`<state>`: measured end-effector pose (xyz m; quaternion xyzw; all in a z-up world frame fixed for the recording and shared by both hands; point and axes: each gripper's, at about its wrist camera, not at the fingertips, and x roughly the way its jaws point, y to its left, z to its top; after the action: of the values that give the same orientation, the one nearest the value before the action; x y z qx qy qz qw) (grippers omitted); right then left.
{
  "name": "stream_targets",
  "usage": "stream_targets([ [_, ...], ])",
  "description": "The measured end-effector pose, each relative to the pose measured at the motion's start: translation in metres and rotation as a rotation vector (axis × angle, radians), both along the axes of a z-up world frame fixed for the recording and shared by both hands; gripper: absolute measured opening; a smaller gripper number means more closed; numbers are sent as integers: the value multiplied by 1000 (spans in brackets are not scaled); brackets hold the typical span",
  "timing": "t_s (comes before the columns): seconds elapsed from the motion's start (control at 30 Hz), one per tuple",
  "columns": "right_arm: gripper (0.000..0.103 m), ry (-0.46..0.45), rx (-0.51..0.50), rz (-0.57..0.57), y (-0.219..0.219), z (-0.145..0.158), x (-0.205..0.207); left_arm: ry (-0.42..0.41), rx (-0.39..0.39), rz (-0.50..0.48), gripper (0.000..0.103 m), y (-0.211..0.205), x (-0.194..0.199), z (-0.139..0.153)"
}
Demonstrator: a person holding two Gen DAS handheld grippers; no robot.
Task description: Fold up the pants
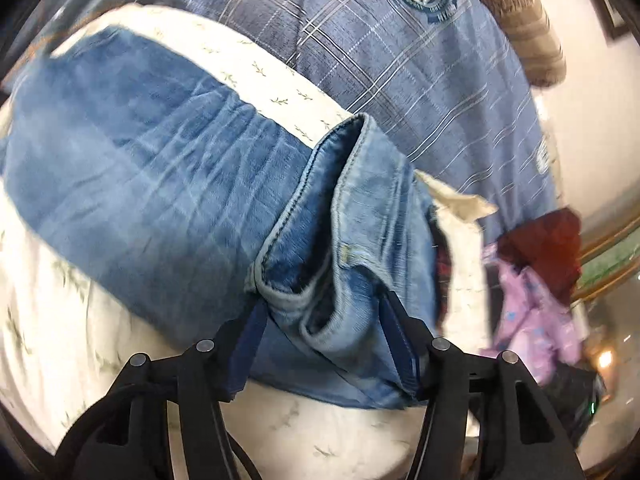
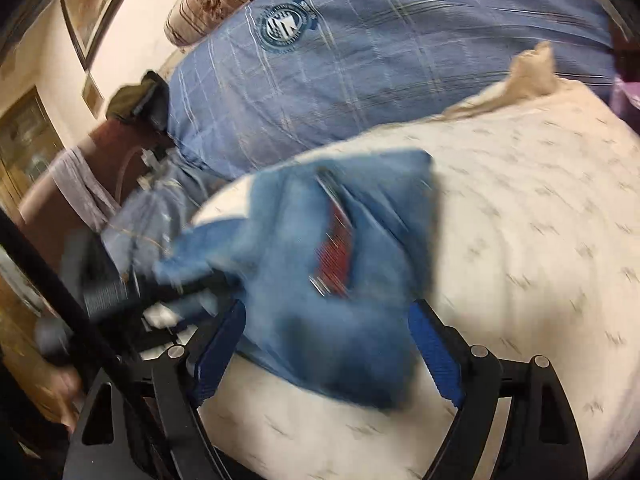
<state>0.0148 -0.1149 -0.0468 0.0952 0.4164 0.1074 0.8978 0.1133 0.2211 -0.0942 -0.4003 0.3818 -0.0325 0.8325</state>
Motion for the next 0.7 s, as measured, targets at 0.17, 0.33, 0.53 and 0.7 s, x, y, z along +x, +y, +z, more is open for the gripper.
stream_targets([
  [0.17, 80, -15, -112, 81, 20, -5, -12, -23, 112, -40, 18, -30, -2, 28],
  [0.33, 80, 3, -221, 90, 27, -16, -15, -40, 166, -36, 18, -30, -9, 42],
  [0.53, 76, 45, -236, 70, 30, -23, -9, -9, 96, -12, 19, -24, -13, 16],
  [0.7, 56, 61, -297, 53, 34, -29, -6, -15, 146, -29, 19, -29, -18, 17],
])
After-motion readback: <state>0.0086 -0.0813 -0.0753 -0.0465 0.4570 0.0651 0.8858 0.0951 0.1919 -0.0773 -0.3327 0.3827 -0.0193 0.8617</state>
